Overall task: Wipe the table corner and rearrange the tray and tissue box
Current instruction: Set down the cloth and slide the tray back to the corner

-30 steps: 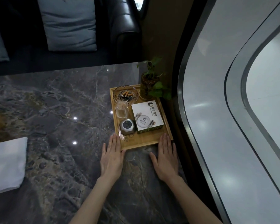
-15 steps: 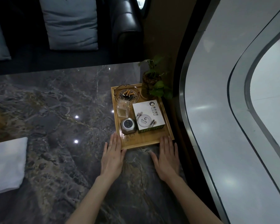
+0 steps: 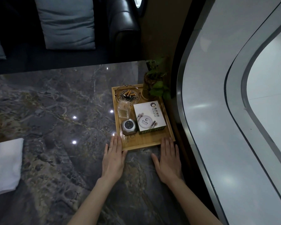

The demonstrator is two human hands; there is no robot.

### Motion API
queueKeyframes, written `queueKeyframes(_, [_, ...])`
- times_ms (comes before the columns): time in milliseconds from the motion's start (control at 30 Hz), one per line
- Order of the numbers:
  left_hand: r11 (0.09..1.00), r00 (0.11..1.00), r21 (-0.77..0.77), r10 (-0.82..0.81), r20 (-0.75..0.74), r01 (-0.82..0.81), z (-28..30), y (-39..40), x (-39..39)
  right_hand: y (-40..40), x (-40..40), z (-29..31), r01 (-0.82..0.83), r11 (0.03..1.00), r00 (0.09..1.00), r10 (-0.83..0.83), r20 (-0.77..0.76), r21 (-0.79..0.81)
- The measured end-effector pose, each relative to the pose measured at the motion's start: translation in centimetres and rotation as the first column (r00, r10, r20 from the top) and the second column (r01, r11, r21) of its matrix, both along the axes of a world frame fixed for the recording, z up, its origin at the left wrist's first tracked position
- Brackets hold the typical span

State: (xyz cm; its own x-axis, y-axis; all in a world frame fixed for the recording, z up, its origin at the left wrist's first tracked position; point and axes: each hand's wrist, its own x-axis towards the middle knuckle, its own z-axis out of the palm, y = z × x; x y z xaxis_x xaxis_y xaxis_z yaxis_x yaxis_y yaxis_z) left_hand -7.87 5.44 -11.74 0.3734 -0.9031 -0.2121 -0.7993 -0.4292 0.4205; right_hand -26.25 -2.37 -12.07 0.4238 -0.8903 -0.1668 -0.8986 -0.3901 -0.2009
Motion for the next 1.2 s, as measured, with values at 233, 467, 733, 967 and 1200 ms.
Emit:
queueKeyframes(233, [1.000,1.000,-0.002,0.007,0.011,-0.007,0.2,-0.5,-0.3,-0.6,0.3,0.7,0.013,0.994,0.996,-0.022,0.091,0.106])
queueKeyframes(467, [0.999,1.000,-0.022,0.026,0.002,-0.026,0.3,-0.9,-0.2,-0.9,0.9,0.3,0.025,0.993,0.996,-0.035,0.080,0.118])
queueKeyframes(733, [1.000,0.999,0.001,0.026,-0.039,-0.026,0.5,-0.9,-0.1,-0.9,1.1,0.5,0.034,0.992,0.999,-0.038,0.031,0.121])
queueKeyframes(967, [0.997,0.998,0.081,-0.006,-0.055,0.010,1.7,-0.9,0.3,-0.7,2.2,2.3,0.077,0.986,0.997,-0.078,0.002,0.145])
queueKeyframes(1200, [0.999,0.948,-0.026,0.020,-0.318,-0.030,4.3,-0.1,1.9,1.9,5.8,4.2,0.153,0.980,0.983,-0.138,-0.120,0.130])
